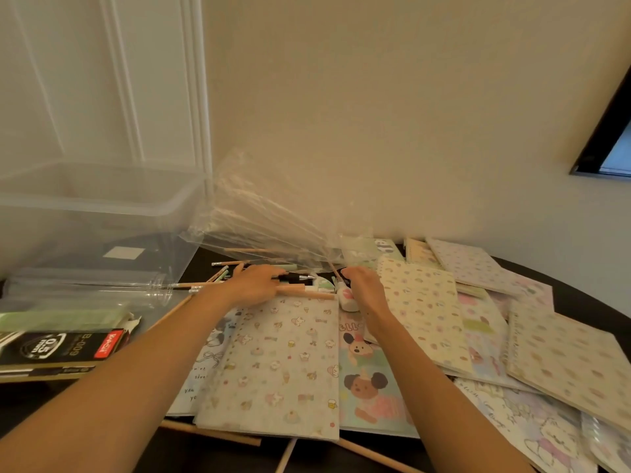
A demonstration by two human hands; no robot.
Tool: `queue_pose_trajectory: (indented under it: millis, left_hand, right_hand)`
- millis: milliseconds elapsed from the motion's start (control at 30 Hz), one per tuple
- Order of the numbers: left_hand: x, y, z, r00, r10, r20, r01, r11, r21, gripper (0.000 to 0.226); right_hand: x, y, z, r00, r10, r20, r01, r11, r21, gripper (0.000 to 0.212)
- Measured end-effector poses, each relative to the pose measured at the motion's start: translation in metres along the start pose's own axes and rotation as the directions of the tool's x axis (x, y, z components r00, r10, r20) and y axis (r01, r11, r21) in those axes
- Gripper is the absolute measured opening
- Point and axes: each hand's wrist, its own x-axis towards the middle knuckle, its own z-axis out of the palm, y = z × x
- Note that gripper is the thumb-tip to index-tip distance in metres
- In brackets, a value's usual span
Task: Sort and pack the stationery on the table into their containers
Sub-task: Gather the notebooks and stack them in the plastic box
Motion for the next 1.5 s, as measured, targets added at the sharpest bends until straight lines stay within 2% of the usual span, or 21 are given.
queue_pose_trajectory:
  millis: [167,267,333,433,533,600,667,767,867,933,1000,1067,1200,1267,1333,1433,1500]
  left_hand:
    - [-0.003,-0.006,0.008,0.996,-0.021,-0.081,0.017,0.998,-0.056,0.030]
    - [-0.005,0.008,0.006,0.973,-0.035,-0.228,-0.011,0.980,-0.199,0.039]
    - [-0.003,0.017,0.001,0.927,-0.056,-0.370,-0.048,0.963,-0.267,0.036]
    - [0.006,0.028,-0.009,0.850,-0.049,-0.524,-0.108,0.958,-0.265,0.029]
    - [0.014,0.037,-0.016,0.812,-0.068,-0.580,-0.115,0.955,-0.273,0.030]
    - [0.018,0.038,-0.017,0.796,-0.082,-0.599,-0.115,0.952,-0.282,0.035]
    - [0.020,0.035,-0.016,0.788,-0.070,-0.611,-0.126,0.954,-0.273,0.039]
    - [0.023,0.032,-0.011,0.790,-0.032,-0.612,-0.150,0.958,-0.244,0.044]
    - [0.028,0.039,-0.006,0.833,0.013,-0.553,-0.201,0.938,-0.281,0.061]
    - [0.027,0.051,-0.006,0.876,0.034,-0.481,-0.227,0.910,-0.348,0.062]
    - [0.026,0.065,-0.009,0.902,-0.032,-0.430,-0.226,0.815,-0.534,0.055]
    - [0.027,0.078,-0.011,0.895,-0.169,-0.413,-0.212,0.654,-0.727,0.052]
    - [0.011,0.100,-0.015,0.844,-0.377,-0.381,-0.165,0.494,-0.854,0.037]
    - [0.001,0.100,-0.017,0.839,-0.431,-0.333,-0.138,0.424,-0.895,0.037]
    - [-0.012,0.095,-0.017,0.847,-0.439,-0.300,-0.114,0.400,-0.909,0.039]
    - [-0.028,0.083,-0.017,0.900,-0.370,-0.230,-0.070,0.398,-0.915,0.033]
    - [-0.043,0.078,-0.017,0.933,-0.315,-0.172,-0.026,0.420,-0.907,0.030]
  right_hand:
    - [0.001,0.000,-0.003,1.000,0.013,-0.012,-0.012,0.997,0.079,0.020]
    - [0.003,-0.001,-0.011,0.990,0.010,-0.141,0.007,0.993,0.122,0.020]
    - [0.008,-0.003,-0.014,0.977,-0.005,-0.215,0.034,0.991,0.130,0.020]
    - [0.020,-0.015,-0.013,0.983,-0.070,-0.171,0.094,0.986,0.140,0.031]
    - [0.036,-0.031,-0.004,0.998,-0.040,-0.057,0.050,0.982,0.184,0.051]
    - [0.049,-0.035,0.002,0.999,0.020,-0.050,-0.014,0.992,0.129,0.047]
    - [0.058,-0.035,0.004,0.989,0.105,-0.105,-0.093,0.989,0.115,0.034]
    - [0.069,-0.032,0.002,0.974,0.172,-0.150,-0.143,0.972,0.186,0.017]
    - [0.067,-0.037,-0.002,0.974,0.185,-0.131,-0.128,0.926,0.356,0.017]
    - [0.055,-0.043,-0.005,0.979,0.158,-0.126,-0.086,0.891,0.446,0.021]
    - [0.040,-0.048,-0.008,0.985,0.114,-0.130,-0.035,0.869,0.493,0.029]
    - [0.026,-0.048,-0.013,0.990,0.081,-0.115,-0.006,0.842,0.540,0.031]
    - [-0.002,-0.040,-0.029,0.995,0.014,-0.094,0.039,0.837,0.547,0.026]
    - [-0.013,-0.035,-0.040,0.989,0.049,-0.142,0.039,0.829,0.558,0.026]
    - [-0.022,-0.027,-0.052,0.978,0.131,-0.165,-0.013,0.818,0.575,0.034]
    - [-0.032,-0.016,-0.063,0.977,0.205,-0.065,-0.133,0.813,0.567,0.054]
    - [-0.043,-0.012,-0.068,0.973,0.225,-0.058,-0.150,0.796,0.586,0.066]
